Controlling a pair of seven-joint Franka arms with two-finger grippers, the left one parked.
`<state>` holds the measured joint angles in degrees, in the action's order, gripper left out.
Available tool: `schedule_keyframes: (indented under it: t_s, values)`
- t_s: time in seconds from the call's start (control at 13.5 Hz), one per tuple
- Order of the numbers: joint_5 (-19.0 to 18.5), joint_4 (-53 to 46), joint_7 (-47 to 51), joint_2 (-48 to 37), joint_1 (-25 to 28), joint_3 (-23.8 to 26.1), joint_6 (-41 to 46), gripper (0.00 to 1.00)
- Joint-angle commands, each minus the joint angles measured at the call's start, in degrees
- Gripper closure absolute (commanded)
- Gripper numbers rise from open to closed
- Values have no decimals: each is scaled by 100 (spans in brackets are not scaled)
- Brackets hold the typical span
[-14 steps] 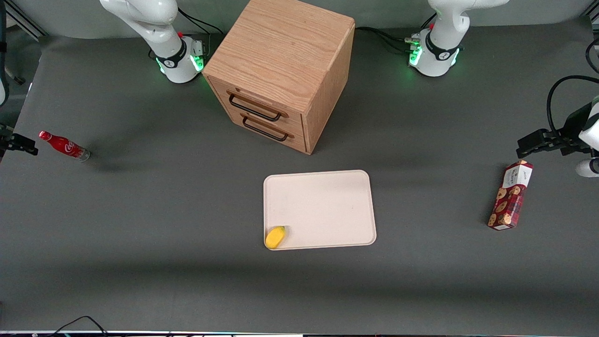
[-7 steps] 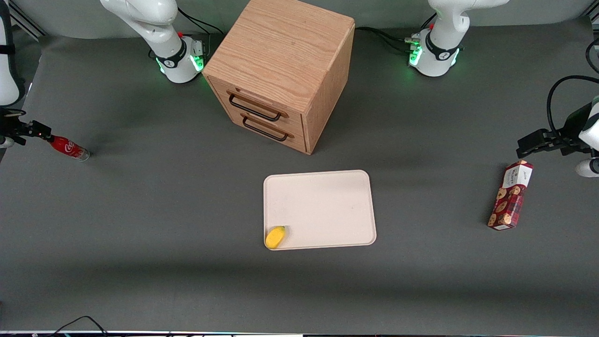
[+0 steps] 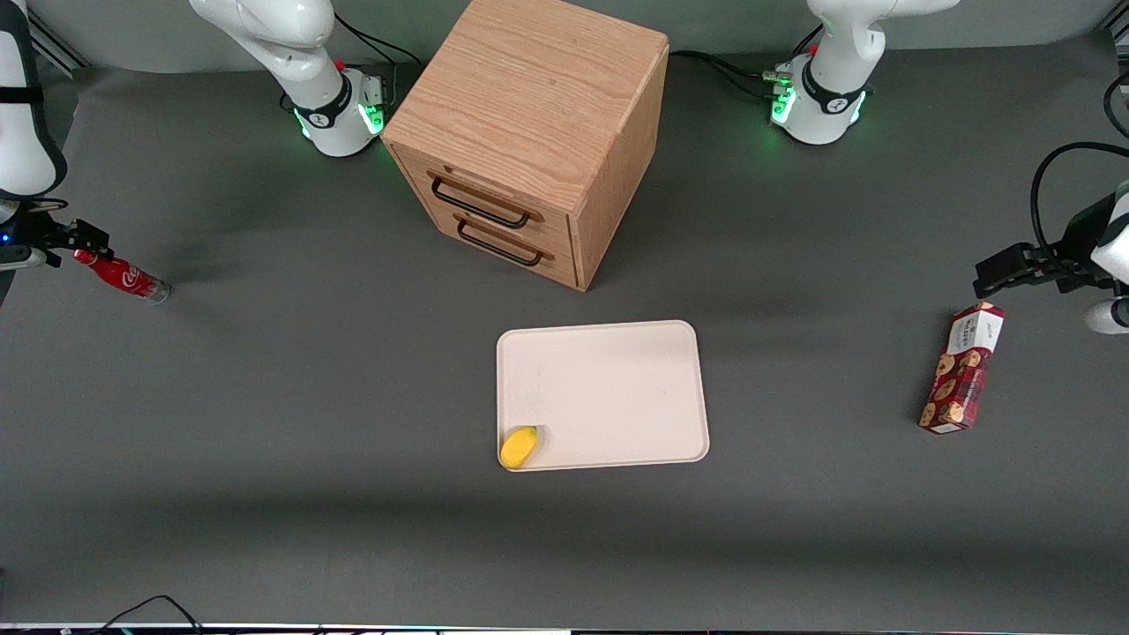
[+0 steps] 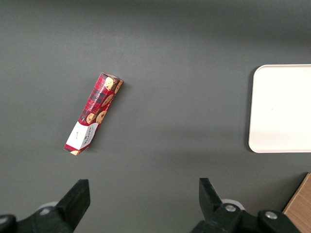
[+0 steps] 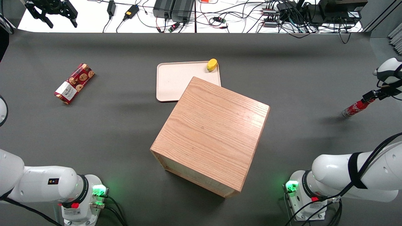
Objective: Place coke bottle on tray
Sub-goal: 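Close the right gripper around the red Coca-Cola bottle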
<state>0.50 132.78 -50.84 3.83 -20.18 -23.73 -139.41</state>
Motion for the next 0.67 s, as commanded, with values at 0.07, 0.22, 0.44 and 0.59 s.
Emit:
schedule_keyframes:
  t_s: [0.07,0.22,0.44,0.59]
  values:
    - [363,73,-251,13,-3,-9,-69,22]
    - [380,73,-243,30,23,0,-138,31]
    - [416,73,-234,101,32,17,-227,45]
    - [416,64,-164,110,58,35,-227,79]
